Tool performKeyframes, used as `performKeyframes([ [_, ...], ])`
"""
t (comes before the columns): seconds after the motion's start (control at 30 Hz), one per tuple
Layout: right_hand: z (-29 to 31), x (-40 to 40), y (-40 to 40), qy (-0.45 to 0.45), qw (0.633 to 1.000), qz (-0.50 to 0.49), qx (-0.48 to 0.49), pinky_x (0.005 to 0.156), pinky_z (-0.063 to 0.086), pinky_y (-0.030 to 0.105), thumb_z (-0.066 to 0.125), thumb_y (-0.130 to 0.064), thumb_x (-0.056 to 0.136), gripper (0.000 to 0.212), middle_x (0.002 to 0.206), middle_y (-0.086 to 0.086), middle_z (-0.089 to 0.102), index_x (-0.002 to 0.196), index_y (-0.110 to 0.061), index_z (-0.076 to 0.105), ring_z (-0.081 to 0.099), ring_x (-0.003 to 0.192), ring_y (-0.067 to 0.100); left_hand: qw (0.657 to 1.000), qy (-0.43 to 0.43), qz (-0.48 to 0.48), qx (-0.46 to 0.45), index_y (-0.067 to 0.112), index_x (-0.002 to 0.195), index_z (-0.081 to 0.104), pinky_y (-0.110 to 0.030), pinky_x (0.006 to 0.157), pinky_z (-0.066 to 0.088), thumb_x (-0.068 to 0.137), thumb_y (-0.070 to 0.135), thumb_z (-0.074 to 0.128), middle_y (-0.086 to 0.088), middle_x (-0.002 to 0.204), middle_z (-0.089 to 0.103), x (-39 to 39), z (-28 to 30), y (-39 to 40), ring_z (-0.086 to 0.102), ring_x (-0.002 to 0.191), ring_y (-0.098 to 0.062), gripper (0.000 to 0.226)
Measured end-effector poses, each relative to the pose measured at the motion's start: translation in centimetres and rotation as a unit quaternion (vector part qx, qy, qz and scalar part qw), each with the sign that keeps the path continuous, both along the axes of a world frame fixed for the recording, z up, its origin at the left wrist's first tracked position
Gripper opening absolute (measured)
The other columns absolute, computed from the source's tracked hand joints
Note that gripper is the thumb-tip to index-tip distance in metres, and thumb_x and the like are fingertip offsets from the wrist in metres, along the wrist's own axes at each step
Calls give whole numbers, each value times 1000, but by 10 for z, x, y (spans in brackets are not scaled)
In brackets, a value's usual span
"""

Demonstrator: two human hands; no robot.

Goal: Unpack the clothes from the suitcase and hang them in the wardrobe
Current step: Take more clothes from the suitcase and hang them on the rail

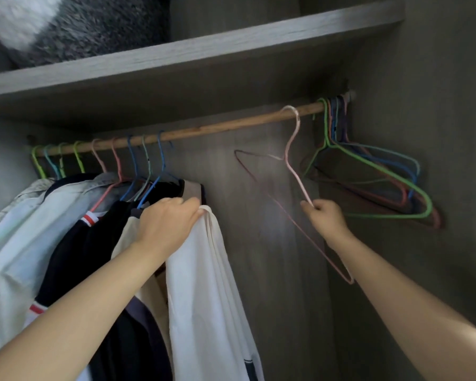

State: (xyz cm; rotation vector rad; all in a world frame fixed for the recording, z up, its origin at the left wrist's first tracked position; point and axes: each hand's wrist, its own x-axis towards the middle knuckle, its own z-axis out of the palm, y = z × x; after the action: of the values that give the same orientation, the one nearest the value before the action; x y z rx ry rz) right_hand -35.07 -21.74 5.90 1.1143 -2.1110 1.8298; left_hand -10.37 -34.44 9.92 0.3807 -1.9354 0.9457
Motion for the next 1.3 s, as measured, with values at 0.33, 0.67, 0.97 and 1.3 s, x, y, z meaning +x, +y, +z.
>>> performKeyframes([
  [0.33,-84,40,-19,-410,831,343,-156,31,21,5,49,-22,88,11,36,-1,48,79,-16,51,31,22,4,1000,-22,12,-8,5,52,50,-21,29,31,87,29,36,-7,41,47,44,-3,-14,51,35,-25,45],
  [0.67,-2,46,-19,-178,913,362,-56,32,13,4,42,-12,95,40,24,-6,25,56,-1,45,17,21,-1,997,-58,-44,-5,10,68,56,-22,36,37,77,19,41,-11,50,58,87,7,-16,55,53,-24,20],
  [0.97,33,53,-13,-18,923,377,76,33,16,10,52,-1,87,58,26,-5,27,30,-9,53,21,25,0,981,-151,-103,68,18,78,39,-27,54,34,85,20,37,-13,53,53,119,1,-4,36,66,-19,8],
  [1.3,33,111,-15,28,921,383,69,34,21,13,53,-18,91,33,34,-7,35,59,-12,51,27,32,3,909,-263,-136,295,16,81,60,-3,70,32,84,53,27,11,64,36,87,-8,32,37,69,-2,49],
])
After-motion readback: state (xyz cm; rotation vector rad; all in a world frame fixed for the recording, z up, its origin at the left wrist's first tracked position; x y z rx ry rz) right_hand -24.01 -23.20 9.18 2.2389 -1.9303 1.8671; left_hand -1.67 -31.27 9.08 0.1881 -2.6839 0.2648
